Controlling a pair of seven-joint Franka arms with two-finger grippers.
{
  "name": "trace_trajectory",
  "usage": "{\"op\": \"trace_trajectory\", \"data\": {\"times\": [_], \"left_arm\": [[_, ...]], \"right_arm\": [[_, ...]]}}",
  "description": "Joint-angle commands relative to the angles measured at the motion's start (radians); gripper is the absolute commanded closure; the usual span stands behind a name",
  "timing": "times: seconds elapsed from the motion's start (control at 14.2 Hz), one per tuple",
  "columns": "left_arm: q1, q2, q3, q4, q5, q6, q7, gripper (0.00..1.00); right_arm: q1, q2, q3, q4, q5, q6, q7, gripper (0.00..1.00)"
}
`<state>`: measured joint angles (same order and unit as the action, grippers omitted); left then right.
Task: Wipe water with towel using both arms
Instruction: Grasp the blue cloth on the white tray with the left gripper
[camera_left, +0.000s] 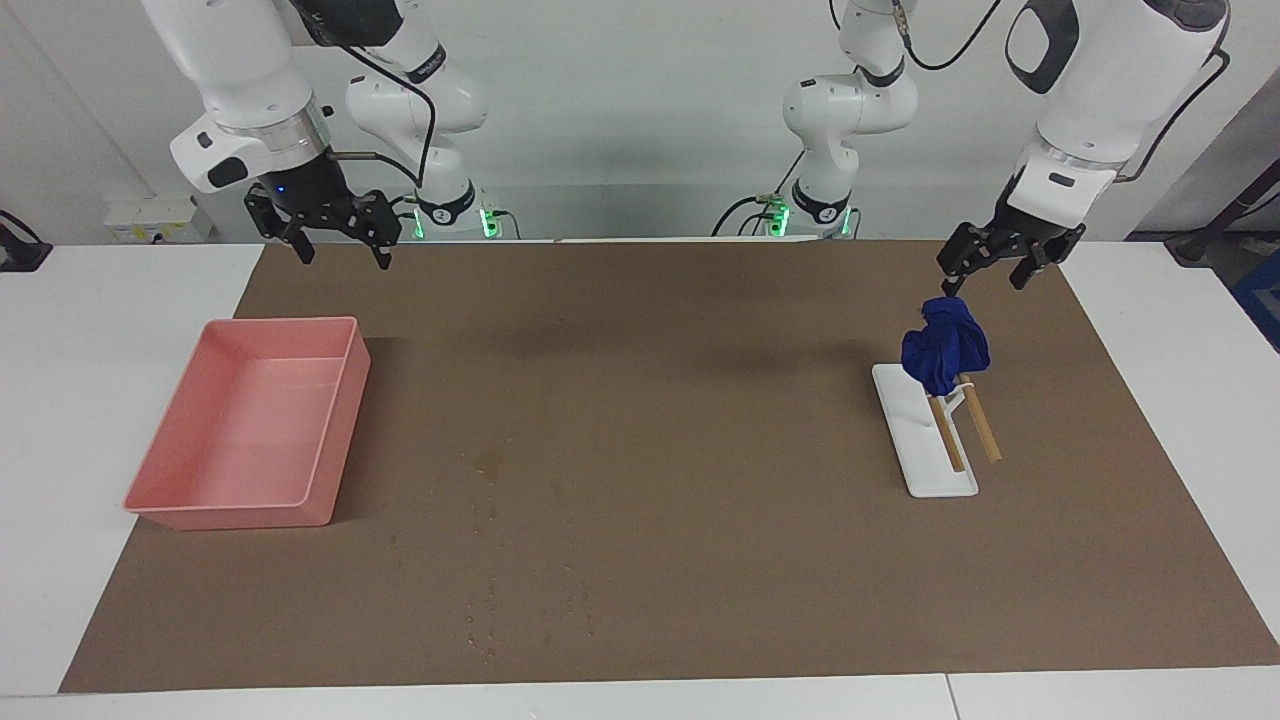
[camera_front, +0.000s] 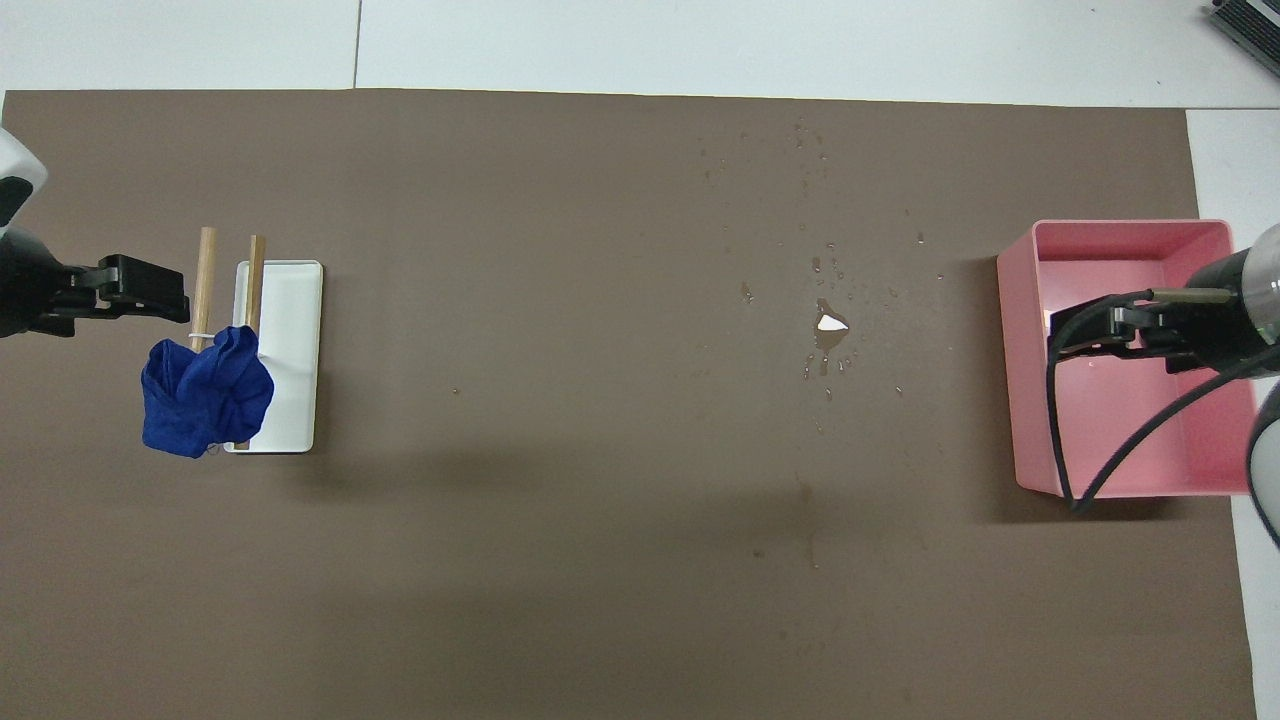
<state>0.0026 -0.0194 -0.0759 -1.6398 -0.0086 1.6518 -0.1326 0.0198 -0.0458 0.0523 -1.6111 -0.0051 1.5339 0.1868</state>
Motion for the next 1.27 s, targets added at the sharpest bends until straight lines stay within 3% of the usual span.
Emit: {"op": "trace_trajectory", "data": {"times": [0.0,0.85,0.92,1.2], "left_arm": [[-0.006,-0.019,0.007,-0.021,-0.011,0.014,-0.002,0.0],[-0.001,-0.036,0.007,-0.053,-0.001,0.022,-0.073,0.0],[0.011,-0.045,0.008,-0.081,-0.001,0.045,-0.067,0.0],[0.103,-0.166,0.008,-0.348,0.001,0.242,0.051,0.0]], "right_arm": [[-0.011,-0.026,0.003,-0.029,0.025,0.017,-0.02,0.0],[-0.012,-0.029,0.001,-0.039,0.024,0.011,-0.017,0.0],[-0.011,-0.034,0.001,-0.041,0.024,0.011,-0.015,0.0],[-0.006,-0.034,0.001,-0.041,0.024,0.012,-0.013,0.0]]}}
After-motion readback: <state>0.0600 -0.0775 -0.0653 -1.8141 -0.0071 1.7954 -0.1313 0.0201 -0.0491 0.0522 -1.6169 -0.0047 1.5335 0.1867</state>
